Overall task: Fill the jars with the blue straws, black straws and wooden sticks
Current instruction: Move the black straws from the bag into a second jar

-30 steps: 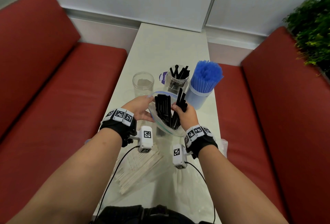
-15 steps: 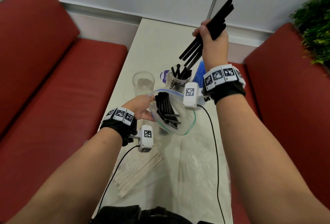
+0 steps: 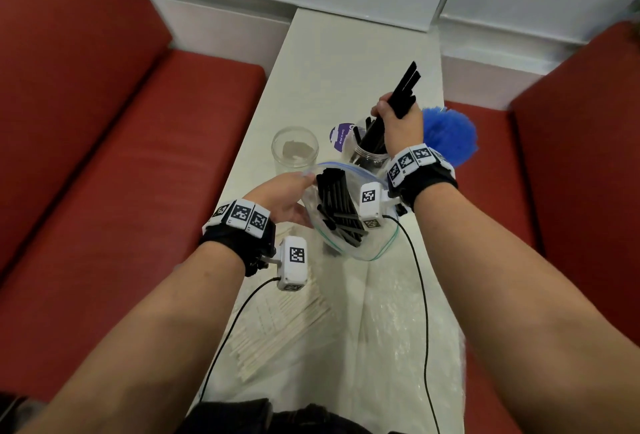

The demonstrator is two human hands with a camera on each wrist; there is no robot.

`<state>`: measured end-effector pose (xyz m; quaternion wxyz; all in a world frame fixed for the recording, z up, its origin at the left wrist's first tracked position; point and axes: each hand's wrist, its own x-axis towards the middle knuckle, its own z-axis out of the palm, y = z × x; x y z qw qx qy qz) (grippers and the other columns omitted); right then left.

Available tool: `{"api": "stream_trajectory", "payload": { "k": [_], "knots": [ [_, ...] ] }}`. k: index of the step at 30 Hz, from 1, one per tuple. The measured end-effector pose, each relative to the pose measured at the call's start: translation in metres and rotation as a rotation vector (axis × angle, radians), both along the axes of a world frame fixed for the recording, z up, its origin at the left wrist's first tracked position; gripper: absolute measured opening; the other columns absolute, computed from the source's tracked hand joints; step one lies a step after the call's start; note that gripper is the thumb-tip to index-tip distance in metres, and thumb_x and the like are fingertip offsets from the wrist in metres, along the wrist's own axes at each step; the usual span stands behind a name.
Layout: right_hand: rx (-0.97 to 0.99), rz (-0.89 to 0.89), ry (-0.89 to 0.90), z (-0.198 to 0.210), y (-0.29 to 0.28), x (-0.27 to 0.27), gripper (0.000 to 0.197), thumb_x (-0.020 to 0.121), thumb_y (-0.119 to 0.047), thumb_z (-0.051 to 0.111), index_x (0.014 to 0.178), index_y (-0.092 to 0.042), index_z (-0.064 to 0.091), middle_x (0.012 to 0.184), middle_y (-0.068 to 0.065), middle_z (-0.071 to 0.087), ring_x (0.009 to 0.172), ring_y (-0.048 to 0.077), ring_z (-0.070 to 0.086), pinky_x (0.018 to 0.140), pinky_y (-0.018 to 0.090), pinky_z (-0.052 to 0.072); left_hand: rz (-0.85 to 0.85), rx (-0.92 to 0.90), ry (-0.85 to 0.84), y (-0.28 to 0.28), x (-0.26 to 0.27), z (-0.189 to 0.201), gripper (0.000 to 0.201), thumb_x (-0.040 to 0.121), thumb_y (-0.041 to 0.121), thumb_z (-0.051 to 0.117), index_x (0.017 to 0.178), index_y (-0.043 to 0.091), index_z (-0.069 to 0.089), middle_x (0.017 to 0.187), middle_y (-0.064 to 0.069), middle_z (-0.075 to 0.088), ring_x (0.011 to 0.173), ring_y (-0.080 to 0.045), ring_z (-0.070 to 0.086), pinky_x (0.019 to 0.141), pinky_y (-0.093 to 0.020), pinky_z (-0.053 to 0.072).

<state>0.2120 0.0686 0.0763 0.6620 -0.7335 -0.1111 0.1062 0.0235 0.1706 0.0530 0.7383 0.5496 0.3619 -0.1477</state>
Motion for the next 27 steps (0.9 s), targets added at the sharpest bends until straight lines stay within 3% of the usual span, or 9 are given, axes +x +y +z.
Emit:
{"api": "stream_trajectory", "payload": {
  "k": [3, 7, 11, 13, 15, 17, 19, 24, 27],
  "knots": [
    [-0.095, 0.031, 0.014, -0.012, -0.001, 0.003, 0.013, 0.086, 0.000, 0.067, 0.091, -0.012, 0.063, 0.085, 0.001, 0.065, 0.084, 0.017, 0.062, 0.087, 0.031, 0.052, -0.016, -0.002, 0.002, 0.000, 0.004, 0.000, 0.037, 0.107, 0.031, 0.031, 0.131, 0.012, 0.052, 0.129, -0.020, 0.058, 0.081, -0.040, 0.067, 0.070, -0.048, 0.060],
    [-0.001, 0.032, -0.138, 0.004, 0.001, 0.010, 0.024, 0.079, -0.001, 0.069, 0.085, -0.020, 0.056, 0.083, -0.001, 0.063, 0.076, 0.011, 0.060, 0.074, 0.020, 0.051, -0.029, -0.001, 0.003, 0.001, 0.006, 0.000, 0.038, 0.107, 0.031, 0.031, 0.132, 0.012, 0.052, 0.128, -0.021, 0.059, 0.085, -0.041, 0.066, 0.080, -0.053, 0.057],
    [-0.012, -0.012, -0.371, 0.012, 0.005, 0.011, 0.013, 0.085, -0.011, 0.063, 0.091, -0.022, 0.060, 0.088, -0.010, 0.065, 0.083, 0.003, 0.060, 0.082, 0.022, 0.052, -0.025, -0.013, 0.003, 0.001, 0.006, -0.001, 0.038, 0.107, 0.031, 0.032, 0.134, 0.012, 0.050, 0.126, -0.022, 0.060, 0.089, -0.041, 0.065, 0.083, -0.055, 0.055],
    [-0.181, 0.036, -0.450, -0.001, 0.004, 0.008, 0.016, 0.094, -0.015, 0.056, 0.108, -0.018, 0.064, 0.109, -0.004, 0.069, 0.106, 0.006, 0.061, 0.101, 0.027, 0.046, -0.024, -0.013, -0.001, 0.001, 0.005, -0.001, 0.037, 0.107, 0.031, 0.032, 0.133, 0.013, 0.051, 0.124, -0.021, 0.063, 0.086, -0.040, 0.067, 0.078, -0.052, 0.058],
    [-0.532, 0.192, -0.515, -0.022, 0.002, 0.002, 0.035, 0.103, -0.023, 0.047, 0.136, -0.011, 0.055, 0.143, 0.009, 0.054, 0.141, 0.023, 0.041, 0.122, 0.038, 0.023, -0.029, -0.005, -0.003, 0.001, 0.004, -0.001, 0.036, 0.106, 0.032, 0.033, 0.131, 0.014, 0.053, 0.121, -0.020, 0.064, 0.082, -0.039, 0.068, 0.074, -0.050, 0.060],
    [-0.958, 0.367, -0.568, -0.040, -0.001, -0.005, 0.050, 0.108, -0.035, 0.036, 0.151, -0.009, 0.038, 0.163, 0.014, 0.028, 0.154, 0.031, 0.013, 0.125, 0.046, 0.002, -0.037, -0.001, -0.007, 0.002, 0.002, -0.001, 0.036, 0.106, 0.032, 0.033, 0.128, 0.014, 0.055, 0.118, -0.020, 0.066, 0.078, -0.038, 0.069, 0.069, -0.048, 0.060],
    [-1.098, 0.456, -0.602, -0.043, -0.002, -0.007, 0.051, 0.108, -0.038, 0.033, 0.152, -0.012, 0.038, 0.165, 0.013, 0.020, 0.155, 0.032, 0.007, 0.124, 0.048, -0.002, -0.045, -0.003, -0.008, 0.001, 0.001, -0.001, 0.036, 0.106, 0.033, 0.033, 0.125, 0.015, 0.056, 0.116, -0.020, 0.067, 0.076, -0.038, 0.070, 0.066, -0.045, 0.060],
    [-0.483, 0.236, -0.467, 0.002, -0.014, -0.013, 0.038, 0.100, -0.008, 0.045, 0.135, -0.011, 0.060, 0.147, 0.012, 0.051, 0.145, 0.027, 0.037, 0.117, 0.031, 0.028, -0.032, 0.017, 0.002, -0.003, -0.002, 0.003, 0.036, 0.106, 0.035, 0.034, 0.127, 0.016, 0.056, 0.116, -0.015, 0.067, 0.076, -0.035, 0.071, 0.064, -0.043, 0.059],
    [-0.218, 0.173, -0.285, 0.031, -0.030, -0.033, 0.033, 0.089, 0.007, 0.042, 0.100, -0.011, 0.067, 0.101, 0.007, 0.069, 0.096, 0.022, 0.066, 0.086, 0.030, 0.054, -0.005, 0.064, 0.018, -0.010, -0.004, 0.008, 0.037, 0.106, 0.035, 0.035, 0.132, 0.016, 0.053, 0.122, -0.016, 0.063, 0.082, -0.034, 0.069, 0.060, -0.040, 0.060]
  ]
}}
